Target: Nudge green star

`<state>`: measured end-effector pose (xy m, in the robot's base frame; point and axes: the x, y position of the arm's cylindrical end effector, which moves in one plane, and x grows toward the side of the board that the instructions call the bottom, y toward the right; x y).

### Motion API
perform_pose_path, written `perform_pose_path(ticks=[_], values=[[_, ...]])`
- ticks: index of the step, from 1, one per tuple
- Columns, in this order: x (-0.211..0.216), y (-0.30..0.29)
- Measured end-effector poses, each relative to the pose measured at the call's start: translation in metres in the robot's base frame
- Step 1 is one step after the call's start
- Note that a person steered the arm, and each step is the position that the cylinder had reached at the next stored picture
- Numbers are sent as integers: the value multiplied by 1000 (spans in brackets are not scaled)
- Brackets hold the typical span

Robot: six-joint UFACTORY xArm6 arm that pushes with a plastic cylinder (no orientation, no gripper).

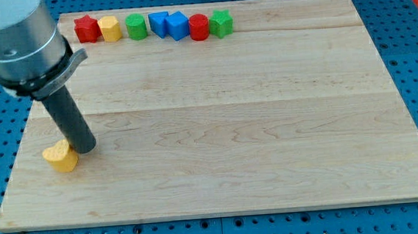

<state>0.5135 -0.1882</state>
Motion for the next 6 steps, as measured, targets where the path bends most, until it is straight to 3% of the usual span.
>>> perform_pose_path(ticks=[1, 2, 4, 6], values=[[18, 0], [3, 19], [-157, 161], [-283, 333]])
